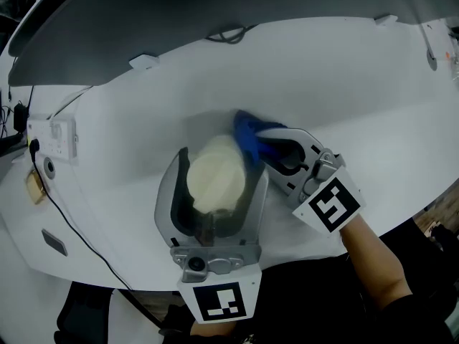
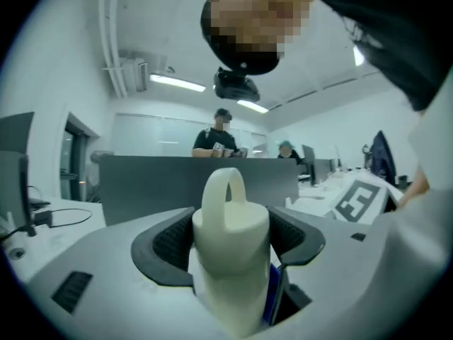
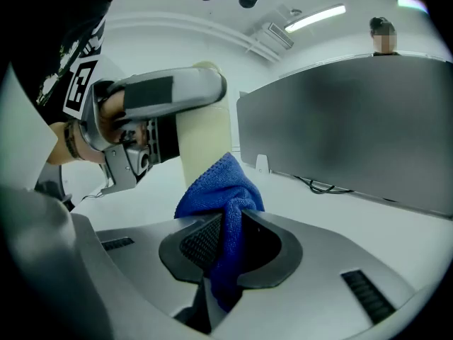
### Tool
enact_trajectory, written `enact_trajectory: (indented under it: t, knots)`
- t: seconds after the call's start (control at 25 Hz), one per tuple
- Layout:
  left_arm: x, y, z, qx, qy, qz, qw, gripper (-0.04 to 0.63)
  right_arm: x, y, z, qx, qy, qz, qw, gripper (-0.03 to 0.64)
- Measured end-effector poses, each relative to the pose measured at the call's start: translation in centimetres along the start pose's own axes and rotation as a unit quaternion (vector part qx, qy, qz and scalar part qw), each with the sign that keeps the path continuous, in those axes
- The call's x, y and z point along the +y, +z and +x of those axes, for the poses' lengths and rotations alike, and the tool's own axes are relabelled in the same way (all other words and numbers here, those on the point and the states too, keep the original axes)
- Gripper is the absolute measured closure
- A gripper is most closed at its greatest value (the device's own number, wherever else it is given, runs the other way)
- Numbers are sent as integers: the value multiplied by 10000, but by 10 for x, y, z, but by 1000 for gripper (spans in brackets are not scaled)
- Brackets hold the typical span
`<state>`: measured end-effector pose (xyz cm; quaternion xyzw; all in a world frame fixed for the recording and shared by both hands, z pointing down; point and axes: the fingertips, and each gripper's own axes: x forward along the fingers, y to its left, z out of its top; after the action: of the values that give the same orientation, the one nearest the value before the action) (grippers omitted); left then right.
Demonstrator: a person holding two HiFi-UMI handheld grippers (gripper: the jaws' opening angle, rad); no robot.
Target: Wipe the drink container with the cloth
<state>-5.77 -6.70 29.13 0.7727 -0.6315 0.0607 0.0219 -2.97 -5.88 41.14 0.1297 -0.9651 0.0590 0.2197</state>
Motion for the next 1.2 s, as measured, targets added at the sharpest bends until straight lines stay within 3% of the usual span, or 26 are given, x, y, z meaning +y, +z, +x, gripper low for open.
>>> enact_trajectory:
  t: [0.08, 0.2, 0.28, 0.36, 0.44, 0.52, 0.6, 0.68, 0.76, 0.84, 0.96, 1.08, 1.2]
  knots:
    - [3, -3, 1, 80, 321, -117, 9994, 285, 0, 0, 0, -1, -5, -10, 10000, 572]
    - [0, -4, 0, -54, 35, -105, 9999, 299, 0, 2, -1, -77, -27, 160, 9998, 572]
    - [-6, -5, -2, -212, -688, 7, 9974, 301, -5, 11, -9, -283, -157, 798, 9963, 572]
    - [-16, -4, -5, -416, -1797, 167, 9827, 301, -15, 32, -26, -630, -300, 1287, 9892, 572]
    - [-25, -2, -9, -591, -2755, 268, 9591, 301, -20, 67, -47, -1116, -292, 1064, 9876, 572]
    - [-27, 0, -7, -676, -3207, 225, 9445, 301, -15, 101, -62, -1567, -118, 512, 9863, 572]
    - [-26, 0, -5, -719, -3354, 109, 9393, 301, -7, 119, -65, -1854, 71, 111, 9826, 572]
    - [-25, 0, -4, -749, -3389, -7, 9378, 301, -5, 112, -57, -1808, 109, 1, 9835, 572]
    - [-25, 0, -4, -786, -3381, -81, 9378, 301, -8, 84, -41, -1350, 45, -87, 9908, 572]
    - [-25, 0, -4, -803, -3382, -122, 9376, 301, -9, 44, -22, -583, -63, -182, 9981, 572]
    - [-24, 1, -3, -816, -3416, -173, 9361, 301, -6, -3, -5, 338, -159, -28, 9993, 572]
    - [-25, 0, -3, -745, -3376, -127, 9383, 301, -6, -5, -3, 340, -182, 5, 9993, 572]
    - [-23, -5, -3, -463, -3103, 237, 9492, 297, -6, -4, -3, 212, -136, -19, 9997, 572]
